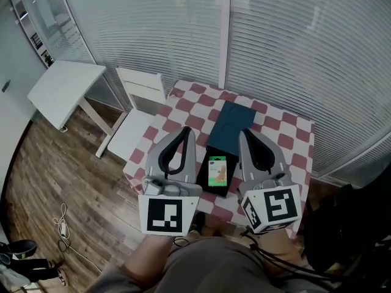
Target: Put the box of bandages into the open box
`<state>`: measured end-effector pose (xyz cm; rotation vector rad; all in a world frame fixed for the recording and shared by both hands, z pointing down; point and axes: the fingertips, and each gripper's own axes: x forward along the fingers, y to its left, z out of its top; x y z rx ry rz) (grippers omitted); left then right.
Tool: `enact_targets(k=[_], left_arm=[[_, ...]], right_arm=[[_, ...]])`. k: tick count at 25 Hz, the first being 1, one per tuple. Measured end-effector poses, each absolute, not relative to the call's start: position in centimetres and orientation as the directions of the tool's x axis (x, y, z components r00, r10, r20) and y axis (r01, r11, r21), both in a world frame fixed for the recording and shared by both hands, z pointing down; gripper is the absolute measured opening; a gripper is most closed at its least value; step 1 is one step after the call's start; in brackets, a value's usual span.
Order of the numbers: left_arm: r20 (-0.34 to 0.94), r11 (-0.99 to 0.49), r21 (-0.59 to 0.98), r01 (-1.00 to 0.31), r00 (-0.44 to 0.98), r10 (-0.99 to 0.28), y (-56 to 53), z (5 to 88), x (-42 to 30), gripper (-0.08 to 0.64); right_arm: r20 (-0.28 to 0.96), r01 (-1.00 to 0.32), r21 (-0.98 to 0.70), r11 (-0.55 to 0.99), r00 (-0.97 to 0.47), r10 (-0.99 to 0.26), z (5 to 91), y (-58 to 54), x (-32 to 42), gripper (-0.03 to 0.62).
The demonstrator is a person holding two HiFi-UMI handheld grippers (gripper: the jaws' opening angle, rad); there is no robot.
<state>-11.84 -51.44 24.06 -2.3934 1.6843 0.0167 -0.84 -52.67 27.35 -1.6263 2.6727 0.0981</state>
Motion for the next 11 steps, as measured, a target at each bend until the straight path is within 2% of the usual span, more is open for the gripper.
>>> enact_targets(k=[11], left_arm=[[-0.127,-0.316,-0.164,-0.935,0.337,-0.933,-50.73,24.31,-12.85,0.0]], right_arm=[[-0.029,-0.889,0.034,0.456,-0.457,-0.889,28.04,-52.06,-1.7,0.026]])
